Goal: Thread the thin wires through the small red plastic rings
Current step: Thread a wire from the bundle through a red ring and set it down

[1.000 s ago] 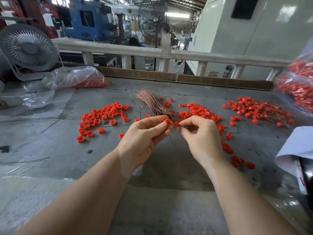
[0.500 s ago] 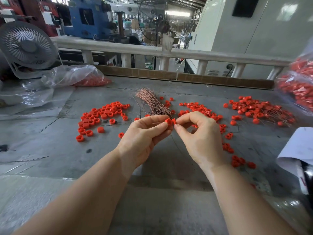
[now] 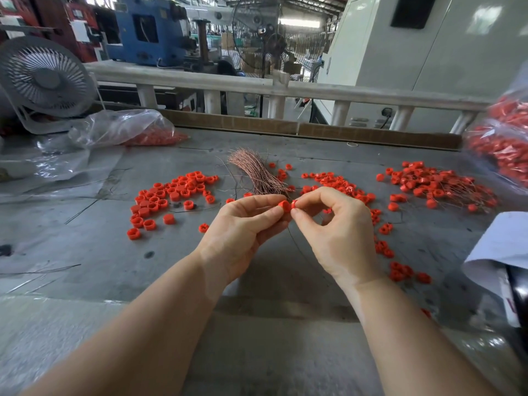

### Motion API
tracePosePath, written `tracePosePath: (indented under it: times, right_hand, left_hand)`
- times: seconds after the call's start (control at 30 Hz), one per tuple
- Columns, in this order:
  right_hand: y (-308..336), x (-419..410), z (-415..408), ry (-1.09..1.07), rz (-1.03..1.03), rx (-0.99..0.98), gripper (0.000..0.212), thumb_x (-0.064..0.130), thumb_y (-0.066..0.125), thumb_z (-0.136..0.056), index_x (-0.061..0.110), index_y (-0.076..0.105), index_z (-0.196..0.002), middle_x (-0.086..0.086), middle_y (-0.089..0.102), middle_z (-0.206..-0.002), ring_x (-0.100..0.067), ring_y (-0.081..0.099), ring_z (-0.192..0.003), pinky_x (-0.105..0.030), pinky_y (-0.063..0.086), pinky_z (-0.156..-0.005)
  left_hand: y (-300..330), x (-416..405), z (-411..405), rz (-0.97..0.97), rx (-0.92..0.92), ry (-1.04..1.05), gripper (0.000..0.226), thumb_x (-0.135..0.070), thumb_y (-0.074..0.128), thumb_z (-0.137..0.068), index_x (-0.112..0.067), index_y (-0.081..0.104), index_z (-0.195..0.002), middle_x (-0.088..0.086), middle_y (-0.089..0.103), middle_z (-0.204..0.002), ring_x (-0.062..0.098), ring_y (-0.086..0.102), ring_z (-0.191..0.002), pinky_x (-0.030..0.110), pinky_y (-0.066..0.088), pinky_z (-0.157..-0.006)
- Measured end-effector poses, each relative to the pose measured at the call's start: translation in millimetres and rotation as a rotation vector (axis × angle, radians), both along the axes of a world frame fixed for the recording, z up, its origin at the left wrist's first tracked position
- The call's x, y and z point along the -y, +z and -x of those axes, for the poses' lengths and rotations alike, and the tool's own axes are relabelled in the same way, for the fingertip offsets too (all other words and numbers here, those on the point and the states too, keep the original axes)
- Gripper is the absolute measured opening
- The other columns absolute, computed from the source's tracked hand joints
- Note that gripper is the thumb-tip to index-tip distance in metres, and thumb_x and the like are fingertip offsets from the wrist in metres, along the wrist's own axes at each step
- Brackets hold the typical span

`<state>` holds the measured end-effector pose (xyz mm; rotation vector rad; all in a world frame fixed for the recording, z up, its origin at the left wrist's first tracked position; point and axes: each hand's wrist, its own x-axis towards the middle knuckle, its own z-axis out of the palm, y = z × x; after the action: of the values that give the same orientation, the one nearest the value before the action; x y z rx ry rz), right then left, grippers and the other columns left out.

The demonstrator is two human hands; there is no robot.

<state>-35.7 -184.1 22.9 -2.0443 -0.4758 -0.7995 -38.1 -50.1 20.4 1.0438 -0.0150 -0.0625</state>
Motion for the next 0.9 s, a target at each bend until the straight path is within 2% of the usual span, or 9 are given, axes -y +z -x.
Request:
tracePosePath:
  times: [0.1, 0.23, 0.37, 0.5, 0.73, 0.9]
  right_hand:
    - [-0.2, -0.5, -0.6, 0.029, -0.023, -0.026, 0.012, 0.005, 0.071, -0.076, 0.014, 0.066, -0.07, 0.016, 0.059, -0.065, -0.004, 0.057, -0.068, -0.008, 0.041, -0.062]
    - [-2.0, -1.4, -1.3, 0.056, -0.01, -0.047, 0.01, 0.008, 0.071, -0.078, 0.015, 0.067, -0.073, 0.007, 0.063, -0.068, -0.006, 0.057, -0.068, -0.007, 0.037, -0.061]
    - [-2.5, -1.1, -2.1, 0.071, -0.008, -0.064, 0.013, 0.004, 0.07, -0.077, 0.018, 0.069, -0.078, 0.006, 0.066, -0.074, -0.007, 0.058, -0.071, -0.012, 0.044, -0.065]
    - [-2.9, -0.9, -2.9, 0.073, -0.016, -0.079, 0.015, 0.001, 0.069, -0.078, 0.016, 0.07, -0.079, 0.007, 0.064, -0.074, -0.002, 0.056, -0.073, -0.005, 0.039, -0.065]
    - [-2.4, -1.5, -3.5, 0.098, -0.05, -0.097, 0.017, 0.005, 0.067, -0.081, 0.02, 0.064, -0.076, 0.015, 0.061, -0.072, 0.005, 0.054, -0.07, -0.005, 0.037, -0.064]
    - [-2.9, -1.7, -4.3, 0.083, -0.043, -0.099, 0.019, 0.005, 0.068, -0.081, 0.022, 0.062, -0.075, 0.008, 0.062, -0.076, -0.003, 0.056, -0.076, -0.005, 0.038, -0.067]
  left_hand:
    - [0.1, 0.0, -0.2, 0.003, 0.0, 0.0, 0.018, 0.009, 0.054, -0.082, -0.003, 0.066, -0.081, 0.006, 0.07, -0.068, 0.011, 0.067, -0.062, 0.017, 0.055, -0.06]
    - [-0.3, -0.1, 0.0, 0.005, 0.005, -0.001, 0.017, 0.009, 0.053, -0.082, -0.003, 0.066, -0.081, 0.006, 0.07, -0.069, 0.01, 0.067, -0.064, 0.017, 0.056, -0.062]
    - [-0.3, -1.3, 0.0, 0.008, -0.001, -0.001, 0.017, 0.009, 0.052, -0.084, -0.002, 0.065, -0.085, 0.007, 0.07, -0.071, 0.011, 0.067, -0.065, 0.018, 0.056, -0.063]
    - [0.1, -1.5, 0.4, 0.021, -0.003, -0.005, 0.017, 0.009, 0.052, -0.084, -0.002, 0.065, -0.085, 0.008, 0.071, -0.072, 0.012, 0.068, -0.066, 0.017, 0.056, -0.063]
    - [-0.1, -0.4, -0.6, 0.024, 0.002, -0.007, 0.018, 0.008, 0.053, -0.083, -0.003, 0.066, -0.082, 0.007, 0.071, -0.07, 0.011, 0.068, -0.064, 0.017, 0.055, -0.061]
    - [0.3, -0.3, -0.4, 0.026, -0.001, -0.008, 0.017, 0.008, 0.053, -0.083, -0.003, 0.066, -0.082, 0.007, 0.071, -0.071, 0.011, 0.068, -0.064, 0.017, 0.055, -0.061]
